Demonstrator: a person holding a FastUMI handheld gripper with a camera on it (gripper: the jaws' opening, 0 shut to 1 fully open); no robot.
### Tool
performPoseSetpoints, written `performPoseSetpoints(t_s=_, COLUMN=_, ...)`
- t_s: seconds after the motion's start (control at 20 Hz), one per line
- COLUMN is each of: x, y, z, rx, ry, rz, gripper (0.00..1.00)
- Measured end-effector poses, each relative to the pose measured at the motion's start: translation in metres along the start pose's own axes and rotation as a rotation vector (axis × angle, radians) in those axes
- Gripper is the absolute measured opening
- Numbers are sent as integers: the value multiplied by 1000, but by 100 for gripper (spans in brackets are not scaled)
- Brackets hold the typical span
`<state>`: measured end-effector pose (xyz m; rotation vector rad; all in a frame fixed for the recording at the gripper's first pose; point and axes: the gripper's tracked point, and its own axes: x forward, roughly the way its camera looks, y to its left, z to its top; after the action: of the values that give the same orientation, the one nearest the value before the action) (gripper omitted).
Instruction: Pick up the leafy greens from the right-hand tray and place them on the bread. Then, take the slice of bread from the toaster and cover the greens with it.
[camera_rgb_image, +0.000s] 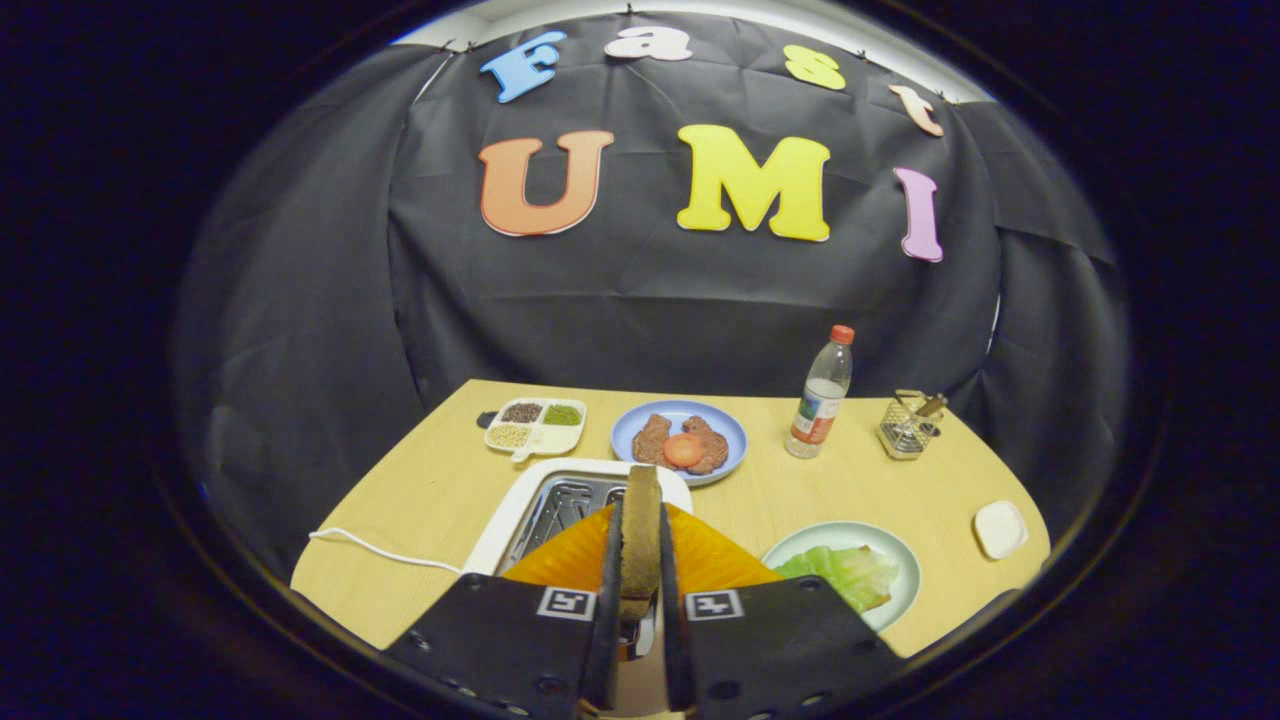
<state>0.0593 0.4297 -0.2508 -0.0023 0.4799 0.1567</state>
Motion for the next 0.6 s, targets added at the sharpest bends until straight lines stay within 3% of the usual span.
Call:
performPoseSetpoints(t_s=0.15, x=-1, y=4, z=1, rx=-6, ry=11, rz=7, gripper=11)
performPoseSetpoints(t_s=0.2, x=-2, y=3, z=0, rx=-3, ry=10, rz=5, gripper=11)
performPoseSetpoints(t_s=0.25, x=-3, y=6, z=2, rx=1, ry=19, rz=18, gripper=2)
performPoseSetpoints(t_s=0.6, x=-51, y=-2, z=70, rx=77, ry=-96, rz=86, gripper=2)
